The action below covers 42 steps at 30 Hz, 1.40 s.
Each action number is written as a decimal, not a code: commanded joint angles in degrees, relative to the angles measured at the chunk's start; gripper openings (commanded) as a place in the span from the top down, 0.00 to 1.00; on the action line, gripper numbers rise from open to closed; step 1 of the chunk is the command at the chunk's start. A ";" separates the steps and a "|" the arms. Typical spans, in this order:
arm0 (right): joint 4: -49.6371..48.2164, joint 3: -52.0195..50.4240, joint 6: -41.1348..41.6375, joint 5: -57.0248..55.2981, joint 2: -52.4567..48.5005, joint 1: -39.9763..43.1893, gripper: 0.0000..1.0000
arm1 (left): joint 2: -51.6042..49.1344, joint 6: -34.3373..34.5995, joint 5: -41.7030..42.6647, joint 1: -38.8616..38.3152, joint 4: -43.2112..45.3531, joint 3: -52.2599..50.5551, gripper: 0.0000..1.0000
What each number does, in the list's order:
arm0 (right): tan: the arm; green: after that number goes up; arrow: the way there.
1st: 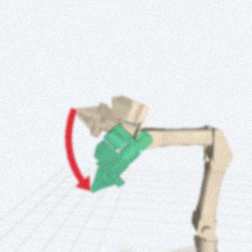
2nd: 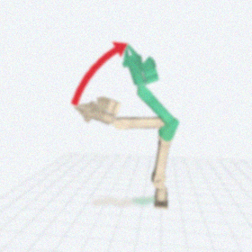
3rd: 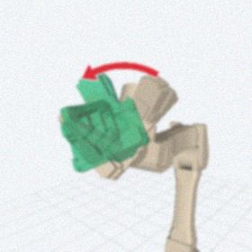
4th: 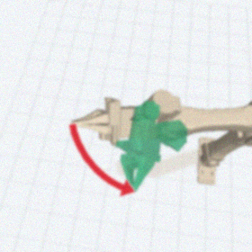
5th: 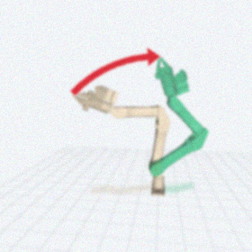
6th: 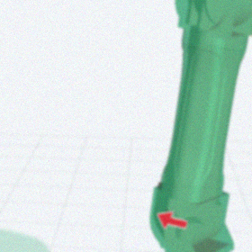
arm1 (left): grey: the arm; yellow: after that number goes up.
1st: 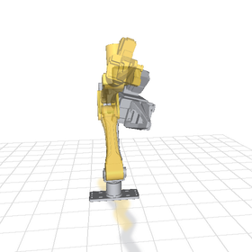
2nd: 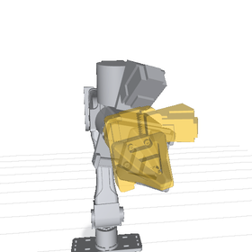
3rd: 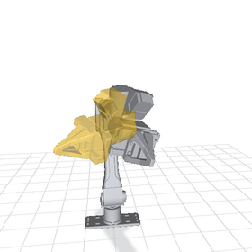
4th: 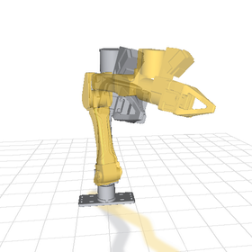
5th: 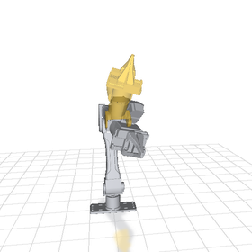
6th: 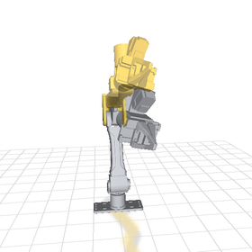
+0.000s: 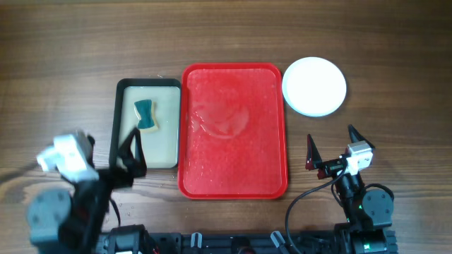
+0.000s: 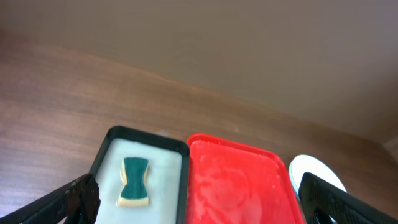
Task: Clean dirty plates on tray and stack at the side
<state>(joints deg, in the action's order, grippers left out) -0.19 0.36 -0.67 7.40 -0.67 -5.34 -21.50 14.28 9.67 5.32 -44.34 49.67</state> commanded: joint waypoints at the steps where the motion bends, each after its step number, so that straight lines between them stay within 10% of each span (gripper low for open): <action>1: -0.24 -0.07 0.85 -0.63 0.42 -0.26 0.00 | 7.93 -0.31 -0.33 0.20 0.35 -8.07 0.00; 11: -0.24 -0.07 0.83 -0.63 0.39 -0.28 0.00 | 21.29 -0.33 -0.37 0.02 4.98 -23.61 0.00; 21: -0.24 -0.07 0.83 -0.63 0.39 -0.26 0.00 | 21.29 -0.28 -0.13 -0.07 50.21 -40.54 0.00; 42: -0.24 -0.07 0.83 -0.63 0.39 -0.26 0.00 | 21.29 -0.50 -0.57 -0.11 40.68 -49.33 0.00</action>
<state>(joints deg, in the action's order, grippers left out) -0.19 0.36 -0.67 7.42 -0.67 -5.34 -0.73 14.26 9.43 5.30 -3.42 0.60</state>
